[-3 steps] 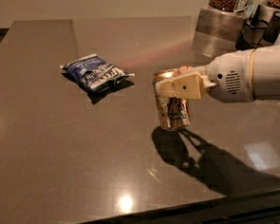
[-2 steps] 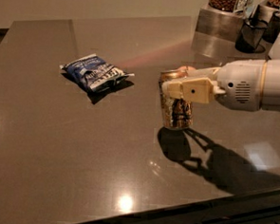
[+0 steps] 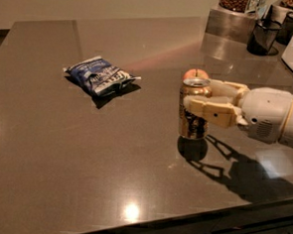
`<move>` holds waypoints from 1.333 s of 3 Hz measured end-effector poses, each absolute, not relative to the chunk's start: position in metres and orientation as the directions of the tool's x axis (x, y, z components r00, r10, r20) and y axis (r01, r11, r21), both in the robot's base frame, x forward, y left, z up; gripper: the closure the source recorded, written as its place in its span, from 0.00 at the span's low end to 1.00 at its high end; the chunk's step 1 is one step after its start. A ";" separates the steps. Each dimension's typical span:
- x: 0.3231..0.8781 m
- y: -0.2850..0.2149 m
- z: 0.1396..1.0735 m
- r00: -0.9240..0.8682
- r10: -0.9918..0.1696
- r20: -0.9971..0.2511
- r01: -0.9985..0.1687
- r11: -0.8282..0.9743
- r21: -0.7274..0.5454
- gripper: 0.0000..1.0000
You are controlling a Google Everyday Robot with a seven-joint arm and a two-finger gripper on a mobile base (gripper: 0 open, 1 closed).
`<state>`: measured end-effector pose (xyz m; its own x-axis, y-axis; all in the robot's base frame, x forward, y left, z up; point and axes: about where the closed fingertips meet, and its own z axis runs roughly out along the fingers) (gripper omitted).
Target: Place orange can upright
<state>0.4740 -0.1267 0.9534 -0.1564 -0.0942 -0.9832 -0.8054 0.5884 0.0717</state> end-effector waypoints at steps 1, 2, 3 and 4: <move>0.469 -0.133 0.945 -0.074 -0.095 -0.993 -0.796 0.605 0.001 1.00; 0.466 -0.138 0.934 -0.032 -0.083 -0.996 -0.795 0.606 -0.025 1.00; 0.463 -0.145 0.922 0.016 -0.037 -0.999 -0.773 0.634 -0.036 0.86; 0.460 -0.150 0.918 0.069 0.007 -0.998 -0.747 0.663 -0.046 0.64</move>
Offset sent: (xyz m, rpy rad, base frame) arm -0.0117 -0.0245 -0.0374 0.0310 -0.1791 -0.0339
